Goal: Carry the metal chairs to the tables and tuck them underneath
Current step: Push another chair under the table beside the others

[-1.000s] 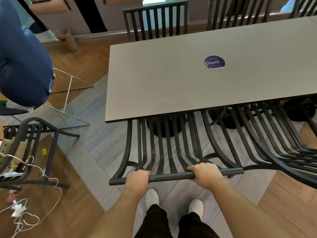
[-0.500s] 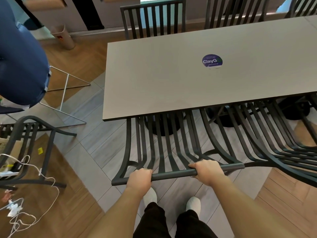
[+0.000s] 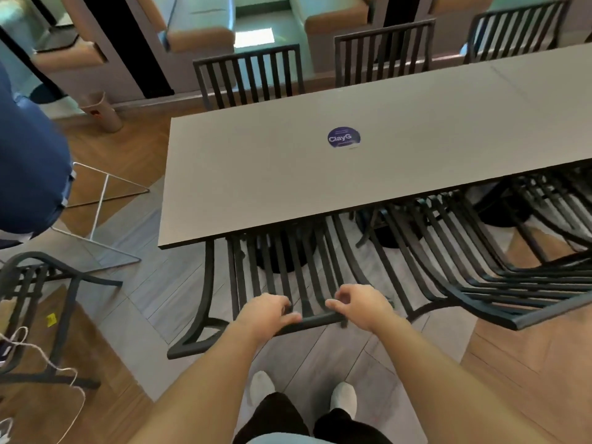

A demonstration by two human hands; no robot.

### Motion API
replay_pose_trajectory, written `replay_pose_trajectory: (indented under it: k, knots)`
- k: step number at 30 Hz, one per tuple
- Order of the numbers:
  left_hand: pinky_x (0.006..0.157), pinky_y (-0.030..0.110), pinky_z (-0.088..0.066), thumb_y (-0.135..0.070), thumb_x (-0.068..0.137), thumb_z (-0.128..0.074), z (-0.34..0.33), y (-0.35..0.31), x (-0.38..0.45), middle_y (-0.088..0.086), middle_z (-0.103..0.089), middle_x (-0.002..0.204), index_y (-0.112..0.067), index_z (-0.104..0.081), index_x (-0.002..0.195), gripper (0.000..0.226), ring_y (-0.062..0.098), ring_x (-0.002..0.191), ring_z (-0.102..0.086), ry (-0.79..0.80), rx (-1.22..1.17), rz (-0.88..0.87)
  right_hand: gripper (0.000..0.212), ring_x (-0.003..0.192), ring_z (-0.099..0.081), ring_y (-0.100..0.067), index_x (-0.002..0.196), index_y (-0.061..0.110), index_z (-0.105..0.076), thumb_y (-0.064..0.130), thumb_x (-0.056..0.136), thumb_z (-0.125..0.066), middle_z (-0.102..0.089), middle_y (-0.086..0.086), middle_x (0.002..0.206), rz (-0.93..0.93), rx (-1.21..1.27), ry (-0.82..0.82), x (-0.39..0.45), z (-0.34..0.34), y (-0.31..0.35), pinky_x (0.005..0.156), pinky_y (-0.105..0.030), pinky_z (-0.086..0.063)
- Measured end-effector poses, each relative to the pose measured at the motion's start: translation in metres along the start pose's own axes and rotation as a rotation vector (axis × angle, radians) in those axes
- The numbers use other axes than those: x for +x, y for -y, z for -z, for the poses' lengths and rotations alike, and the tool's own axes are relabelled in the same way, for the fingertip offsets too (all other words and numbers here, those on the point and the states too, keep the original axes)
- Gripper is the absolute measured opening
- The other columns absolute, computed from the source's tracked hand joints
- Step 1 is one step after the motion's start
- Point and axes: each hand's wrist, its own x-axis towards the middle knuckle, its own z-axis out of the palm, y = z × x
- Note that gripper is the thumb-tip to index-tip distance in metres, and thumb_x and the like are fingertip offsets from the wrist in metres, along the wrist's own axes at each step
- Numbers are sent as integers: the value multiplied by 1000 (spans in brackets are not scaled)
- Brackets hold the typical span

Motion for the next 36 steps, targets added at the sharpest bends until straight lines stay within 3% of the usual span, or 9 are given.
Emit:
replay_pose_trajectory:
  k: [4, 9, 13, 18, 27, 33, 36]
  knots:
    - [89, 39, -59, -53, 106, -48, 6, -65, 11, -3, -70, 108, -26, -66, 124, 37, 13, 94, -66, -82, 57, -113, 28, 79, -63, -10, 103, 28, -64, 54, 99, -55, -66, 8, 87, -130, -34, -143, -18, 40, -45, 77, -34, -57]
    - [86, 36, -58, -47, 108, -47, 16, -125, 42, -4, -71, 102, -24, -67, 120, 32, 13, 89, -67, -66, 101, -214, 26, 77, -63, -11, 105, 26, -64, 50, 101, -54, -66, 6, 88, -293, -77, -207, -32, 77, -94, 68, -30, -52]
    - [82, 35, -58, -45, 109, -46, 23, -155, 79, -5, -70, 96, -22, -68, 118, 33, 13, 83, -66, -14, 155, -276, 25, 81, -64, -13, 100, 28, -64, 51, 101, -54, -67, 6, 86, -420, -50, -256, -38, 100, -122, 81, -38, -57]
    - [83, 35, -60, -45, 108, -47, 31, -203, 120, -6, -69, 93, -23, -68, 113, 30, 11, 81, -67, 17, 200, -355, 24, 80, -63, -12, 97, 29, -63, 52, 100, -55, -66, 7, 85, -520, -27, -341, -38, 128, -159, 77, -36, -56]
    - [85, 36, -58, -43, 109, -45, 14, -291, 163, -2, -70, 98, -20, -69, 114, 33, 14, 85, -66, -11, 213, -400, 23, 78, -64, -14, 99, 30, -63, 51, 101, -53, -67, 6, 85, -476, 4, -308, -23, 183, -241, 78, -37, -58]
    - [82, 39, -58, -41, 110, -44, -33, -385, 170, 4, -71, 100, -17, -68, 112, 35, 21, 88, -68, -30, 103, -257, 25, 80, -63, -14, 101, 28, -62, 50, 103, -50, -67, 6, 89, -314, -74, -168, -26, 235, -329, 71, -33, -51]
    - [83, 38, -57, -39, 110, -43, -61, -438, 157, 2, -71, 99, -17, -68, 114, 33, 21, 89, -68, -24, 44, -195, 24, 84, -62, -16, 101, 28, -62, 50, 103, -51, -66, 6, 92, -261, -157, -95, -37, 259, -377, 77, -35, -53]
